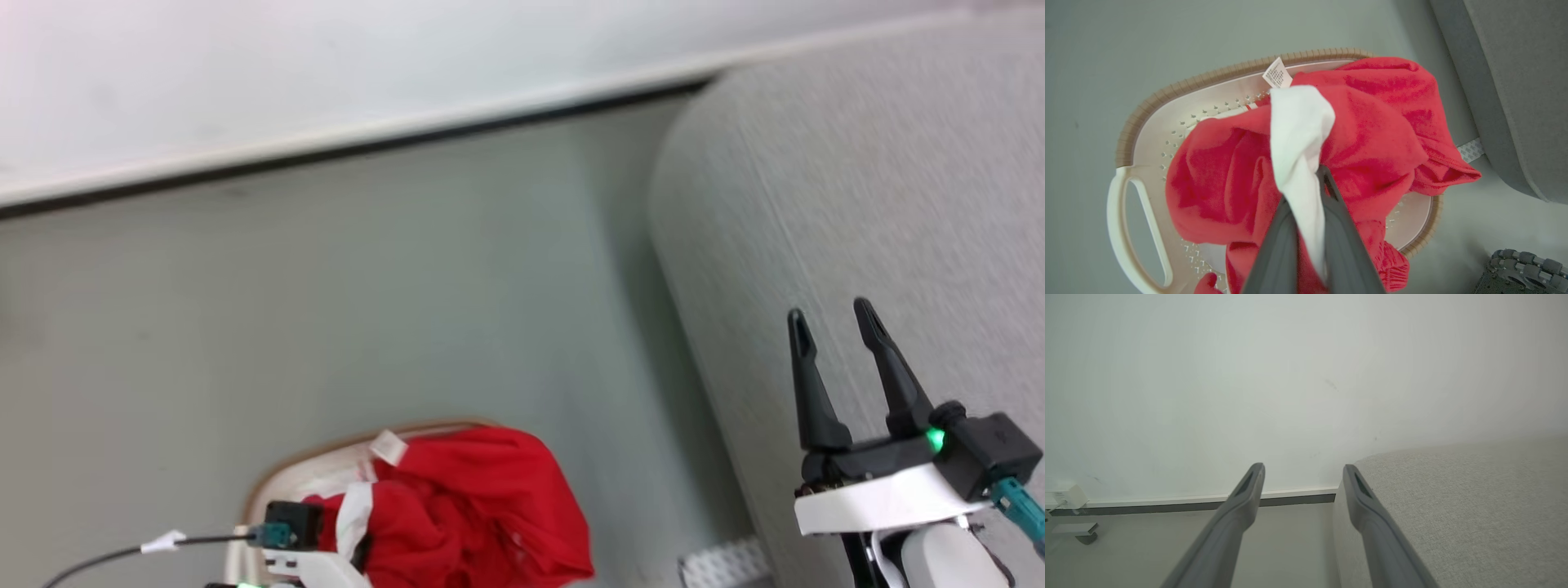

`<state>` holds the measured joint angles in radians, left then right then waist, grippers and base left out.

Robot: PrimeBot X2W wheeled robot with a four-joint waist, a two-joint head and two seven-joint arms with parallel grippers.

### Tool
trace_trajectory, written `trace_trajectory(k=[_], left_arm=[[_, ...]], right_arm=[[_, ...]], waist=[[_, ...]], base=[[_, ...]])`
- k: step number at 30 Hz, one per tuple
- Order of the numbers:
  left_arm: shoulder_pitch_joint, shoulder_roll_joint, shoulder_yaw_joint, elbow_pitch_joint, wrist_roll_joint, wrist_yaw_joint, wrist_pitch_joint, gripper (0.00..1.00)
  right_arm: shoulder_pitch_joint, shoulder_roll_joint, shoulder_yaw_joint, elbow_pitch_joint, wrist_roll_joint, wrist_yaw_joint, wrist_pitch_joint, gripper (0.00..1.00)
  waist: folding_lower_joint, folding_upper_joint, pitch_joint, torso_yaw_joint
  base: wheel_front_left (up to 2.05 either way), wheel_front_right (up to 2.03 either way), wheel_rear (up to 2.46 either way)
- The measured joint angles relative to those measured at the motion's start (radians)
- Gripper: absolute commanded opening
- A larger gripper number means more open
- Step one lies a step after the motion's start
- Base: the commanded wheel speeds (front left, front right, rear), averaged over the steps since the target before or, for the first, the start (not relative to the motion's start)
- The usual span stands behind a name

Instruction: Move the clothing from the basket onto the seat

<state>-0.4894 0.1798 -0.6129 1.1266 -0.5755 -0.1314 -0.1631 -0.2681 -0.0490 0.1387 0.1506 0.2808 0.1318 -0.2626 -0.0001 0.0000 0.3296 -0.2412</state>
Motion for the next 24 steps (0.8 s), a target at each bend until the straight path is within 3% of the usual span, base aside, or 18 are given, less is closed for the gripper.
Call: trace_trajectory(k=[10, 15, 24], left_arm=[[0.043, -0.003, -0.005, -0.205, -0.017, 0.002, -0.091, 0.00], [0.038, 0.019, 0.000, -0.397, 0.002, 0.033, -0.095, 0.00], [-0.001, 0.091, 0.043, -0.819, 0.019, 0.136, -0.032, 0.00]], right_arm=[[0.081, 0.000, -0.018, 0.031, -0.032, 0.000, 0.000, 1.00], [0.121, 0.000, -0.018, 0.040, -0.035, 0.000, 0.000, 1.00], [0.147, 0.000, 0.023, 0.042, -0.016, 0.000, 0.000, 1.00]], waist=[[-0.0001, 0.0000, -0.171, 0.145], [-0.0001, 0.0000, -0.244, 0.215], [-0.0002, 0.0000, -0.344, 0.285]], base=[[0.00, 0.00, 0.00], [0.00, 0.00, 0.00], [0.00, 0.00, 0.00]])
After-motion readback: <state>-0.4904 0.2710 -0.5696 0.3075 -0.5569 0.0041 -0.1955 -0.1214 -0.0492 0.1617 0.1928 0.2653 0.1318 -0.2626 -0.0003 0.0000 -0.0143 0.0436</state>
